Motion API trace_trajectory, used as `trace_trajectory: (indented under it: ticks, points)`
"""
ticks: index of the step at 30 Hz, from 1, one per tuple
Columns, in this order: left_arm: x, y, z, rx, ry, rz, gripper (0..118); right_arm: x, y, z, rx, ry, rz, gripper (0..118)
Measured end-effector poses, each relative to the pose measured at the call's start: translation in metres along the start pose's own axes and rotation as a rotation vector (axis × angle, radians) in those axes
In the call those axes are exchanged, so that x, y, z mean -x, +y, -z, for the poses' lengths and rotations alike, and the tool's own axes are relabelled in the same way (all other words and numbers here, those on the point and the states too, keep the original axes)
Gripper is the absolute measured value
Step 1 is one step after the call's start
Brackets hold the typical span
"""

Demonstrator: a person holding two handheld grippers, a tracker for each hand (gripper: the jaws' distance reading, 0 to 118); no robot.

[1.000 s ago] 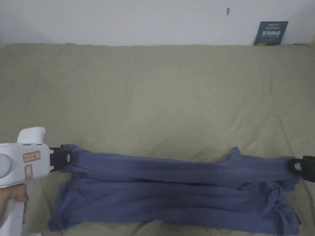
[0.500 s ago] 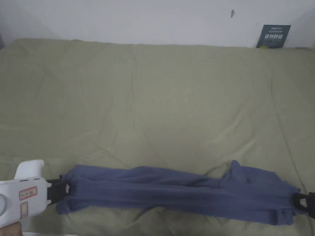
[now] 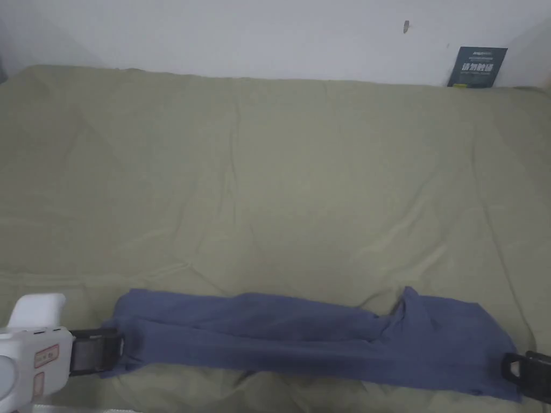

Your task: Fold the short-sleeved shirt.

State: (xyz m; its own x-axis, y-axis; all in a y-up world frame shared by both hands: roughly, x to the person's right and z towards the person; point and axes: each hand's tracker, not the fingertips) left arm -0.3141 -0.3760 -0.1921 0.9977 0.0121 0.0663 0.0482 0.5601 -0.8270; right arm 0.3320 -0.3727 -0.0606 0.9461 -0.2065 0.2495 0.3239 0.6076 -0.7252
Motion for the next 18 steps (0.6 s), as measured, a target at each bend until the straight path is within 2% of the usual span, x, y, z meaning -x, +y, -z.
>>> trace_trajectory:
  ticks: [3,4,5,6,7,8,9,11,12,14,18]
  points:
    - [0.015,0.007,-0.028,0.002,-0.053,-0.052,117,0.009,0.01,-0.019,-0.001,-0.022,-0.001,118]
    - [0.022,0.008,-0.037,-0.02,-0.085,-0.11,113,0.015,0.012,-0.028,-0.024,-0.023,-0.004,114]
    - [0.03,0.009,-0.043,-0.047,-0.176,-0.132,101,0.021,0.014,-0.035,-0.054,-0.013,-0.012,102]
    - [0.037,0.011,-0.048,-0.062,-0.219,-0.166,71,0.028,0.015,-0.042,-0.094,-0.003,-0.028,79]
    - [0.044,0.014,-0.053,-0.072,-0.234,-0.207,0,0.036,0.017,-0.047,-0.105,-0.012,-0.042,39]
    - [0.048,0.016,-0.051,-0.084,-0.251,-0.229,0,0.045,0.018,-0.05,-0.109,-0.027,-0.052,12]
    - [0.05,0.017,-0.051,-0.092,-0.269,-0.248,0,0.054,0.019,-0.051,-0.13,-0.06,-0.071,2]
    - [0.056,0.024,-0.039,-0.014,-0.269,-0.226,0,0.068,0.019,-0.054,-0.13,-0.084,-0.088,1]
    - [0.057,0.026,-0.034,-0.032,-0.298,-0.242,0,0.079,0.02,-0.056,-0.133,-0.09,-0.099,1]
    - [0.061,0.032,-0.019,0.043,-0.377,-0.264,0,0.089,0.016,-0.061,-0.16,-0.074,-0.105,1]
    - [0.068,0.036,0.001,0.063,-0.476,-0.346,0,0.107,0.012,-0.07,-0.169,-0.046,-0.111,1]
